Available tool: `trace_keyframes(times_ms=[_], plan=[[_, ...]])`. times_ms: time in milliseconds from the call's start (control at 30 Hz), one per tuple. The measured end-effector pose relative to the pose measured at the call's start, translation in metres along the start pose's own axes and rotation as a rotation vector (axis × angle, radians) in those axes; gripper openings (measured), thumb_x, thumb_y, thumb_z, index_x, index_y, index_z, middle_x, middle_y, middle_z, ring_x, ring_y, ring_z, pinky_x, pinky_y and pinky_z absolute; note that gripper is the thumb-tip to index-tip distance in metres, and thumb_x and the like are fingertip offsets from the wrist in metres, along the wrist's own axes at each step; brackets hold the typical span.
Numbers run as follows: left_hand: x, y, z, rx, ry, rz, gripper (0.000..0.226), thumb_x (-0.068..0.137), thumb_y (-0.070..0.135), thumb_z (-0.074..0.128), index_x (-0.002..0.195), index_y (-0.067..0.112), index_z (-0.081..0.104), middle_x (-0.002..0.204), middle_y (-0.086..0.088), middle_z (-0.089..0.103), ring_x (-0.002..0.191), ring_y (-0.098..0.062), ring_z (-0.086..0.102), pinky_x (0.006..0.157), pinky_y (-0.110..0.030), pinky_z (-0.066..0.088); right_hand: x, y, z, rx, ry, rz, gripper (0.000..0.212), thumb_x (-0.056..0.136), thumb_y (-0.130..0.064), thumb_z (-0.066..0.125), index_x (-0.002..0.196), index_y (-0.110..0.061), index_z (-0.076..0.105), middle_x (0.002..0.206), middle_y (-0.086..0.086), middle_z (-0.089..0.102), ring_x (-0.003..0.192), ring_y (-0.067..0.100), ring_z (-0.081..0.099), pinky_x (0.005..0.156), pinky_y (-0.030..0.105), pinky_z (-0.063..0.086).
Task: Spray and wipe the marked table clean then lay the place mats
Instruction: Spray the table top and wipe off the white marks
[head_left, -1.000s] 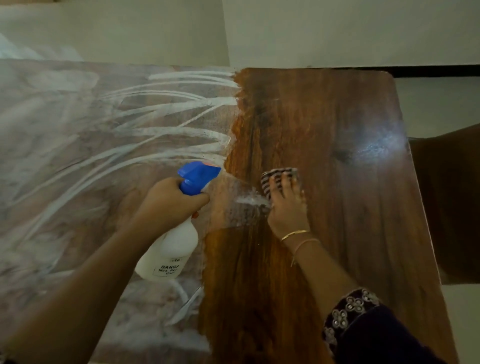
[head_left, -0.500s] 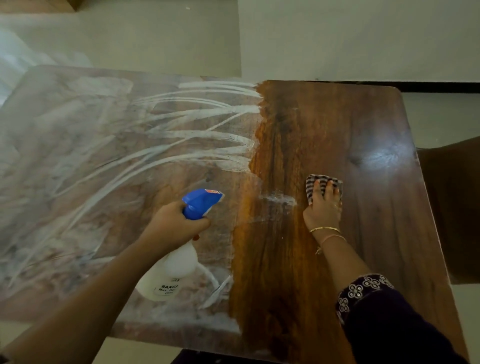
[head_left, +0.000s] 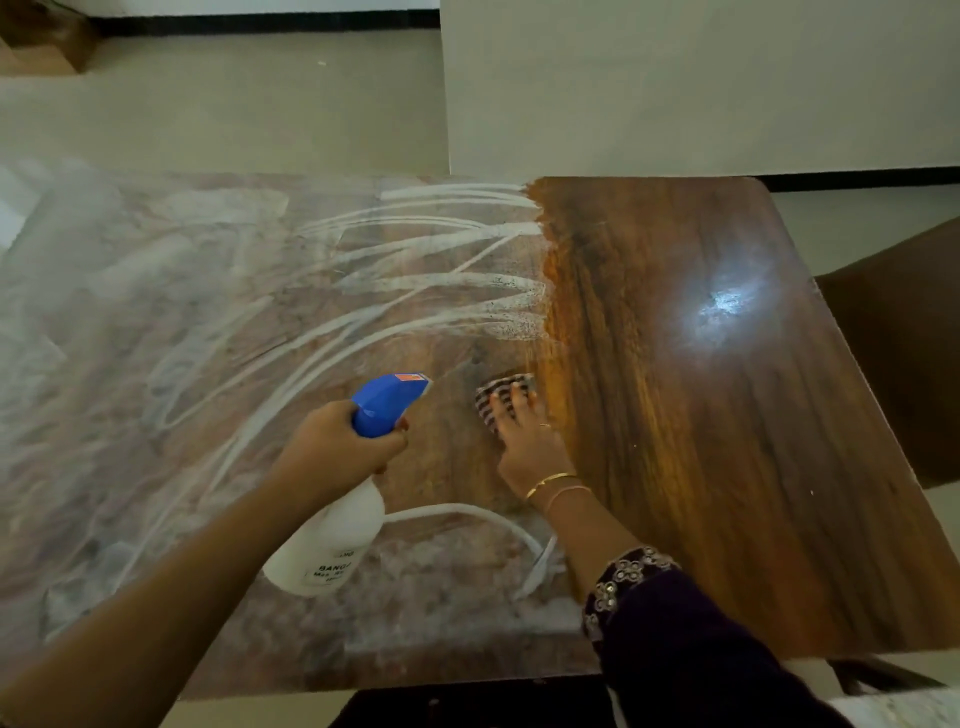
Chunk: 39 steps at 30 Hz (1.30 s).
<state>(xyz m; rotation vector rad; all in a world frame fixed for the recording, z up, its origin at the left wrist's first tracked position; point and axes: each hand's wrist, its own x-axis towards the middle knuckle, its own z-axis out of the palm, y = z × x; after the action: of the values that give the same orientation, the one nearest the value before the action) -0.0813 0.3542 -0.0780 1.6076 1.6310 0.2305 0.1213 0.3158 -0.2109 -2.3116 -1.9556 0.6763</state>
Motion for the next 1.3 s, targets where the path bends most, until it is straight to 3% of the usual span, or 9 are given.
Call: trace_keyframes(times_ms=[233,333,500,600,800,900,1000,1133,1300], plan=[[-0.017,-0.034,-0.029,-0.007,-0.039,-0.006,0.024,0.075,0.027,0.067,0.092,0.01,0.066,0.077,-0.011,0.07,0.07,-0.029,0.068,0.074,-0.044,0.055,-0.025,0.067,-0.013,0.148,0.114,0.526,0.071,0.089,-0.01,0.044,0.151,-0.016,0.012,0.159,0.015,-0.002,0.145,0.036,-0.006,0.118,0.05,0.007],[-0.024,-0.043,-0.029,-0.038,-0.055,-0.01,0.019,0.077,0.024,0.067,0.094,0.015,0.067,0.079,-0.009,0.071,0.071,-0.026,0.067,0.072,-0.04,0.054,-0.027,0.015,0.012,0.056,0.203,0.31,0.068,0.085,-0.01,0.04,0.15,-0.012,0.019,0.158,0.017,0.006,0.145,0.038,-0.003,0.117,0.053,0.01],[-0.035,-0.054,-0.024,-0.04,-0.083,0.018,0.004,0.078,0.022,0.069,0.08,0.019,0.068,0.073,-0.007,0.07,0.069,-0.027,0.067,0.074,-0.044,0.054,-0.052,-0.086,0.05,0.032,-0.056,-0.165,0.068,0.091,-0.015,0.044,0.151,-0.017,0.012,0.159,0.014,-0.001,0.145,0.035,-0.004,0.117,0.053,0.003],[-0.04,-0.061,-0.025,-0.044,-0.107,0.017,0.013,0.076,0.026,0.072,0.08,0.016,0.066,0.072,-0.01,0.069,0.068,-0.028,0.068,0.076,-0.049,0.055,-0.053,-0.043,0.042,-0.014,-0.031,-0.096,0.069,0.09,-0.016,0.045,0.151,-0.018,0.012,0.159,0.013,0.0,0.146,0.034,-0.002,0.117,0.051,0.009],[-0.053,-0.079,-0.032,-0.037,-0.117,0.053,0.003,0.08,0.018,0.068,0.078,0.018,0.066,0.073,-0.012,0.068,0.065,-0.028,0.067,0.074,-0.05,0.056,-0.089,0.033,0.021,0.117,0.14,0.524,0.069,0.088,-0.011,0.047,0.15,-0.01,0.017,0.157,0.019,0.007,0.144,0.039,0.001,0.118,0.051,0.009],[-0.062,-0.085,-0.031,-0.039,-0.117,0.049,0.003,0.081,0.019,0.067,0.078,0.018,0.066,0.073,-0.013,0.069,0.066,-0.027,0.067,0.074,-0.046,0.055,-0.101,-0.034,0.049,0.064,0.198,0.313,0.06,0.083,-0.024,0.039,0.139,-0.002,0.042,0.146,0.028,0.035,0.135,0.049,0.029,0.103,0.063,0.034],[-0.069,-0.092,-0.027,-0.04,-0.135,0.019,0.008,0.081,0.022,0.067,0.081,0.014,0.066,0.075,-0.014,0.069,0.065,-0.024,0.068,0.074,-0.045,0.055,-0.115,-0.099,0.081,0.055,0.096,0.051,0.059,0.078,-0.027,0.036,0.132,-0.008,0.051,0.134,0.022,0.052,0.121,0.044,0.051,0.086,0.057,0.051],[-0.075,-0.09,-0.024,-0.03,-0.141,0.019,0.005,0.081,0.02,0.067,0.08,0.016,0.065,0.074,-0.013,0.068,0.063,-0.021,0.066,0.069,-0.038,0.053,-0.131,-0.071,0.08,-0.034,0.097,-0.066,0.062,0.08,-0.027,0.061,0.138,-0.014,0.045,0.145,0.018,0.041,0.133,0.04,0.038,0.103,0.056,0.039],[-0.087,-0.093,-0.022,0.003,-0.119,-0.001,0.016,0.081,0.026,0.068,0.081,0.011,0.065,0.066,-0.01,0.067,0.066,-0.028,0.067,0.061,-0.031,0.047,-0.155,0.029,0.038,0.125,0.163,0.498,0.075,0.087,-0.011,0.054,0.15,-0.011,0.015,0.157,0.02,0.005,0.145,0.039,0.0,0.117,0.051,0.011]])
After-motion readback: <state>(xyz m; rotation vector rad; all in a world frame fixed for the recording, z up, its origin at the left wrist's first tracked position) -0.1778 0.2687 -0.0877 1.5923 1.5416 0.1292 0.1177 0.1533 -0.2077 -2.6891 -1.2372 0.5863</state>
